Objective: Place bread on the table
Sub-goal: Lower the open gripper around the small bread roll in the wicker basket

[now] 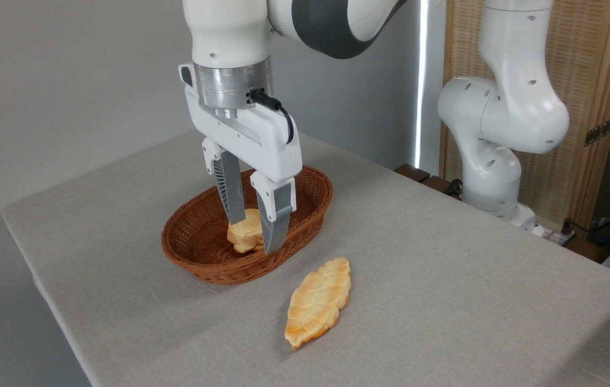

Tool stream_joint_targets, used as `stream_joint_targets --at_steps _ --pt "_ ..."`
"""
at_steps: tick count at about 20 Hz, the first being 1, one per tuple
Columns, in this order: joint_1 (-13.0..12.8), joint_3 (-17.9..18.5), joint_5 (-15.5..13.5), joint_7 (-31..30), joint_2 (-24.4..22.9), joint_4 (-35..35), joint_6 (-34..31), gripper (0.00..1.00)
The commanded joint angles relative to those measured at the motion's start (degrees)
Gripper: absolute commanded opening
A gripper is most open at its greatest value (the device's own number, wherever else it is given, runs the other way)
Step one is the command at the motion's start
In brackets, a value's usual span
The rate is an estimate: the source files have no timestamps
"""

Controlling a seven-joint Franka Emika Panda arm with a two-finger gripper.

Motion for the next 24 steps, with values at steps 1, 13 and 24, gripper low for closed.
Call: stream_joint_targets --at_steps 1,13,24 --pt "-0.11 0.49 -0.36 0.47 -0.25 0.57 -1.72 1.00" --pt "-0.73 0.05 -0.71 0.21 -0.78 0.48 -1.02 1.00" --pt "-10.83 -0.12 -1.06 -6.47 -0.43 -4.35 -0.49 1.00"
